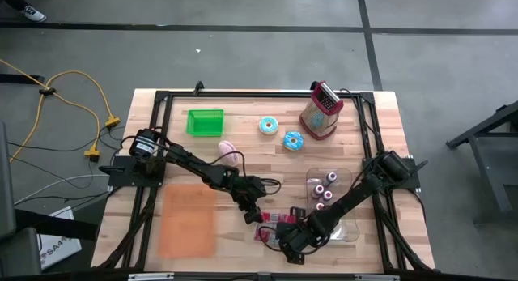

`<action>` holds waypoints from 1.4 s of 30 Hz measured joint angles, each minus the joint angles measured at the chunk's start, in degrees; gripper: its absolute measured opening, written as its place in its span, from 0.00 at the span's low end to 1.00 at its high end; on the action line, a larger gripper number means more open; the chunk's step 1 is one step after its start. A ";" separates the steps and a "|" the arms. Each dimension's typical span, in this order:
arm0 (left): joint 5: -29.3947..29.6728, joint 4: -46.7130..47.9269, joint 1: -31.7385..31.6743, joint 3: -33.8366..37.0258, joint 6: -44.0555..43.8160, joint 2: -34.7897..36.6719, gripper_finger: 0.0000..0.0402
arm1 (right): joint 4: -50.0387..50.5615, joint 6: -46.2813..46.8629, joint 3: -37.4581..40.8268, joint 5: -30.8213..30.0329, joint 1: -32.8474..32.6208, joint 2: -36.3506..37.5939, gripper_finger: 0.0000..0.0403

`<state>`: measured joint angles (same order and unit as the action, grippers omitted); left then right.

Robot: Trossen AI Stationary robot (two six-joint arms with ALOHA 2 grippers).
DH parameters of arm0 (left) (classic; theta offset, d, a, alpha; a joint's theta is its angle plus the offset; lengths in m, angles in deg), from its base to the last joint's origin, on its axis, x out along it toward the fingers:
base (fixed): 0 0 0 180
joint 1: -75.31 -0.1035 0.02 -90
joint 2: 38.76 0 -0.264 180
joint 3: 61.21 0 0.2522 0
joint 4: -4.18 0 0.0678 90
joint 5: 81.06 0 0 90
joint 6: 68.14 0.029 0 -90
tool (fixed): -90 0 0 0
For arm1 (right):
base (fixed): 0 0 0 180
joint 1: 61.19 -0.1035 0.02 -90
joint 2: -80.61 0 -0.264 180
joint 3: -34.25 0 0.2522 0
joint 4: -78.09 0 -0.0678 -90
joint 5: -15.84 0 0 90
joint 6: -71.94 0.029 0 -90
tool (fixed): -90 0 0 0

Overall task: Pick & Place Food Item
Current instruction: Put the red popcorn bag into the orange bin

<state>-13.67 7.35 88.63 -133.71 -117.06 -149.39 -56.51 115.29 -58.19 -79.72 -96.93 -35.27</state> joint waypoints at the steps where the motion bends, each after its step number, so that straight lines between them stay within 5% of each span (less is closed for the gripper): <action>1: 0.00 -0.03 0.02 0.00 0.02 0.00 0.52 | 0.02 -0.02 0.00 -0.02 0.00 0.00 0.00; 42: 1.48 2.60 0.89 -0.11 0.66 0.15 0.52 | -3.34 -1.55 -0.23 6.97 2.95 -2.93 0.00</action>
<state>-12.18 9.95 89.52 -133.82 -116.41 -149.24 -59.84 113.74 -58.41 -72.75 -93.98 -38.20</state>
